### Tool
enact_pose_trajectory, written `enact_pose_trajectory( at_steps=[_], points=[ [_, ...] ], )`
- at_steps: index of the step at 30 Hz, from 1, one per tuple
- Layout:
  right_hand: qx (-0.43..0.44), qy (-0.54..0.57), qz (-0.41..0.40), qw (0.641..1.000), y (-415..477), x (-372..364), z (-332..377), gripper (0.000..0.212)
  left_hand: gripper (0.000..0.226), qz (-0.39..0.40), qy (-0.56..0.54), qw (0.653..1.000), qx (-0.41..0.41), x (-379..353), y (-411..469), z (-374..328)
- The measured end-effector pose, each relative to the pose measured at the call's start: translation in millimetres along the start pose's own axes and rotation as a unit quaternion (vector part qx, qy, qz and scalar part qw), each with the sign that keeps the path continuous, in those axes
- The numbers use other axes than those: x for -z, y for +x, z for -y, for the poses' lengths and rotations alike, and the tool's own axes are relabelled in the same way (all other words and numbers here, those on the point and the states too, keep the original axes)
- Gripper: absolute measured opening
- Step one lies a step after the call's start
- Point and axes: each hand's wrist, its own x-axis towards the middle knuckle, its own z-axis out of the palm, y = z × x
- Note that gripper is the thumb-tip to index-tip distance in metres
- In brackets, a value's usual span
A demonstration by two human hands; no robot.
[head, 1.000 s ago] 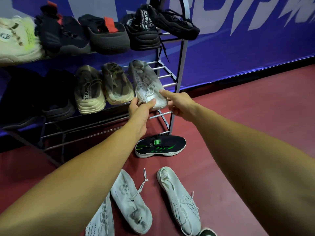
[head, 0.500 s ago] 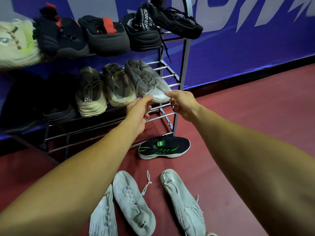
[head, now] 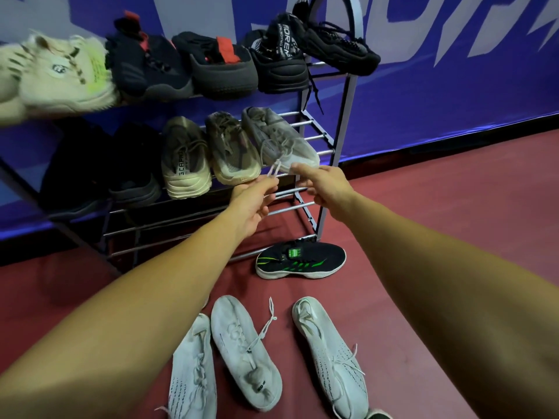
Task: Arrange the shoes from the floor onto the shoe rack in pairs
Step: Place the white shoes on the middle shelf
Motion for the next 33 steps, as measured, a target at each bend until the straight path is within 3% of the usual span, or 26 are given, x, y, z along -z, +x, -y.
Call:
enact_pose_trajectory(
  at_steps=[6,16,22,28,33],
  points=[
    [-0.038,-0.142,0.055,0.988,-17.5,-28.2,-19.9,0.03,0.007,-0.009,0.067,0.998,-0.001,40.4,-7.4,15.4],
    [-0.093,-0.207,0.117,0.967,-40.4,-90.5,-82.3,0.017,0.017,-0.022,0.241,0.97,0.019,110.6,-15.8,64.7],
    [-0.141,-0.261,0.162,0.941,-57.8,-108.6,-131.9,0.012,0.011,-0.03,0.307,0.949,0.062,148.8,-18.7,121.9],
    [-0.194,-0.339,0.198,0.899,-60.4,-105.6,-196.7,0.026,0.01,-0.008,0.403,0.907,0.124,176.3,-28.9,184.4],
    [-0.212,-0.38,0.246,0.866,-58.9,-118.3,-232.8,0.035,0.019,-0.025,0.427,0.891,0.155,192.1,-35.9,213.8]
  ],
)
